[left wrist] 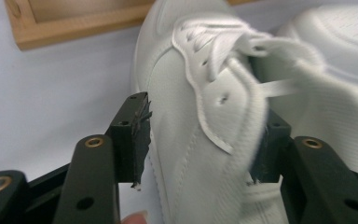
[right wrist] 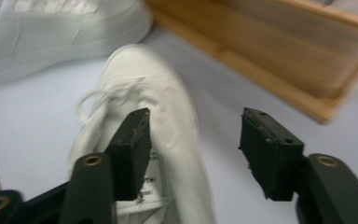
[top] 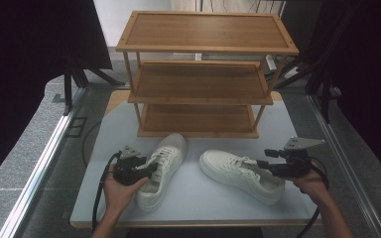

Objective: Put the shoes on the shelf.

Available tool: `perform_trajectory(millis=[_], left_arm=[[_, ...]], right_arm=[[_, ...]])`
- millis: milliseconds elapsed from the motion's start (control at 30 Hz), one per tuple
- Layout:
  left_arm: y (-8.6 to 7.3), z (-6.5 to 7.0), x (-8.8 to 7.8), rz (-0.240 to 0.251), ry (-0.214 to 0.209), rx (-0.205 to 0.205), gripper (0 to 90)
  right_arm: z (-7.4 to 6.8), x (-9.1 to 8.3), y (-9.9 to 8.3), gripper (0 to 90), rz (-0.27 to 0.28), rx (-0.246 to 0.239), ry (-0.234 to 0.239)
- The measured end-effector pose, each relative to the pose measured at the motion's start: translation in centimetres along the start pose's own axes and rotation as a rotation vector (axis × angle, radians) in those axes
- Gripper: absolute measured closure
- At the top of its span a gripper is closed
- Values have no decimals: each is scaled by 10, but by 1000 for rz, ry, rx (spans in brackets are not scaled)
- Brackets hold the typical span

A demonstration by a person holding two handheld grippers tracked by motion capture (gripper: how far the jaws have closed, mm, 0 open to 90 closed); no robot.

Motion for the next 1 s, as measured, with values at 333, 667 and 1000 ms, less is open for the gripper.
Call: perform_trajectory(millis=[333,667,1000], left_arm=[[6,-2,8,-7,-1,-18,584],[7,-2,11,-13,35,14,701],[9,-4,9,24,77,50,830]], right_arm=[[-1,44,-5,572,-214,-154,-13],[4,50,-7,778,-214,-173,-5],[1,48,-7,825,-173,-192,-8]])
Point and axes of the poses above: each handheld gripper's, and its own axes: x roughly forward along the jaws, y roughly out of its top, z roughly to its right, the point moved 6 cm from there along x, roughly forward along the jaws, and after that the axes turned 9 degrees about x, right-handed, at the moved point
